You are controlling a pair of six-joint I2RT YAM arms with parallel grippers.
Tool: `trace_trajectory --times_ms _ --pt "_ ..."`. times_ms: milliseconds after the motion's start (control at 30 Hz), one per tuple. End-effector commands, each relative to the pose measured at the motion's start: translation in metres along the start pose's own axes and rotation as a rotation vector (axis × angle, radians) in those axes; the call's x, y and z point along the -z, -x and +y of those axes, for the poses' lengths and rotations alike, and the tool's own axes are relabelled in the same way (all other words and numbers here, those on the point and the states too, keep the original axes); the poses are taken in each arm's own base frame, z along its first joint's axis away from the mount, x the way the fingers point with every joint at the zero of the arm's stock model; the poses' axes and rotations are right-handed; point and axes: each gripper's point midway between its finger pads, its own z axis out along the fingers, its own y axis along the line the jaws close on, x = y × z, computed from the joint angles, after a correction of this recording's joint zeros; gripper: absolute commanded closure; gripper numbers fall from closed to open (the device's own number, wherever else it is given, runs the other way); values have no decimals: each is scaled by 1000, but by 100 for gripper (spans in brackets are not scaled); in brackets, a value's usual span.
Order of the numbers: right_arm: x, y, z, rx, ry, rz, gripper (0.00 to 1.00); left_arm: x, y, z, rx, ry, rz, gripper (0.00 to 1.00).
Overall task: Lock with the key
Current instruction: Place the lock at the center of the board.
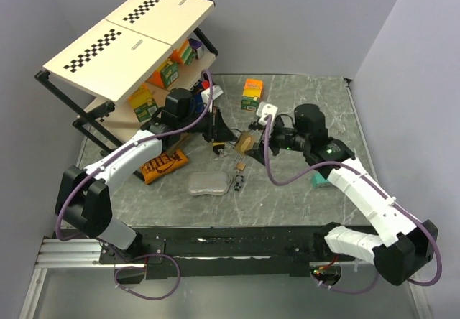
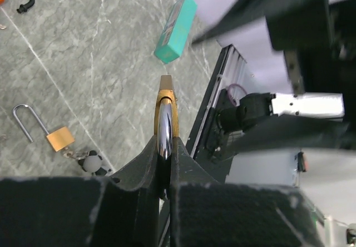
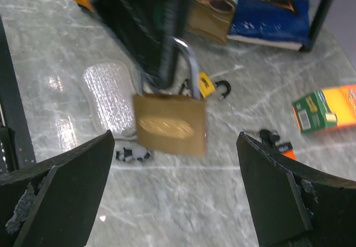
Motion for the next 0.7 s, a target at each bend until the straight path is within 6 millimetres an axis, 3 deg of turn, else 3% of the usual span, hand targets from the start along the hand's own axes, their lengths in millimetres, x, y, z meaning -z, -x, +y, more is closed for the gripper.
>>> trace_trajectory --times_ms 0,300,667 --pt "-15 7 5 65 -41 -15 1 6 31 -37 -56 -110 -92 99" --pt "-35 1 -7 180 -152 19 1 10 29 -43 -64 -132 -95 99" --pt "-46 -9 2 195 -85 48 1 13 25 -50 -71 -165 -87 99"
